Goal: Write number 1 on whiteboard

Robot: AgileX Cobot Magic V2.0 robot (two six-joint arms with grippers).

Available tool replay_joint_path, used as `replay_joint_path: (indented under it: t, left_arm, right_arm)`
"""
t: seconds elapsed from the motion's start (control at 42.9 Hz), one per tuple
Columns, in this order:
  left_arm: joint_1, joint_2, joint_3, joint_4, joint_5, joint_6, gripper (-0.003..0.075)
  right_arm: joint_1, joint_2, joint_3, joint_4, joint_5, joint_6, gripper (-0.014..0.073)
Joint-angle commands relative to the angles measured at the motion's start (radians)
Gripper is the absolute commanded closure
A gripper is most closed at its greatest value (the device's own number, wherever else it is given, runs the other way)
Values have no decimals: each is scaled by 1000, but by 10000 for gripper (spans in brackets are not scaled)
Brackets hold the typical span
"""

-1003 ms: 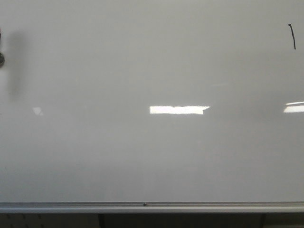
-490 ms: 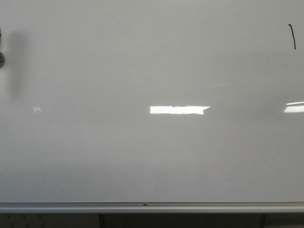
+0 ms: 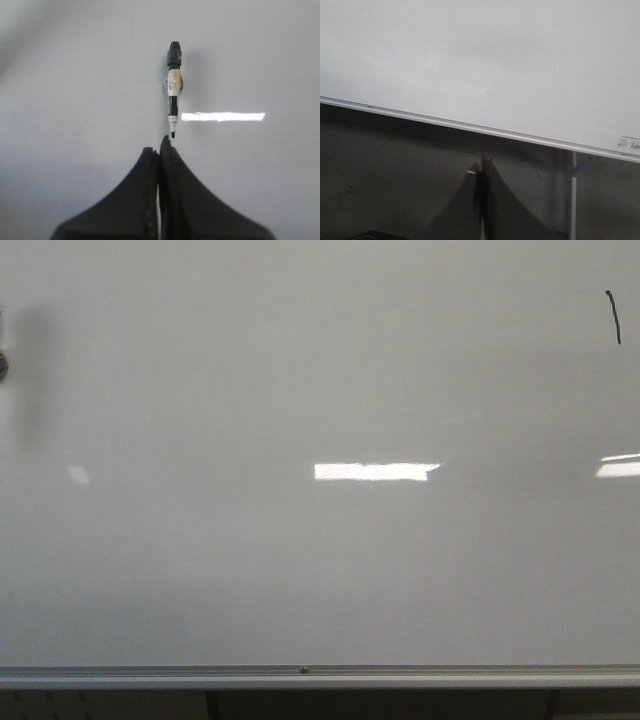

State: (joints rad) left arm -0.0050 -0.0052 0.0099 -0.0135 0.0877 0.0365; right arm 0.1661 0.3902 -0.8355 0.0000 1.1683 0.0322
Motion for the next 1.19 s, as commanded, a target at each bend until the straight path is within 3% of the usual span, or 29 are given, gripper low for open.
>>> replay_joint_path:
  t: [0.0, 1.166]
  left_arm:
    - [-19, -17, 22, 1, -119, 0, 741]
    - [-15, -17, 22, 5, -158, 0, 741]
  right_arm:
    - [-4, 8, -22, -7, -57, 3, 690]
    - [-4, 8, -22, -7, -57, 3, 690]
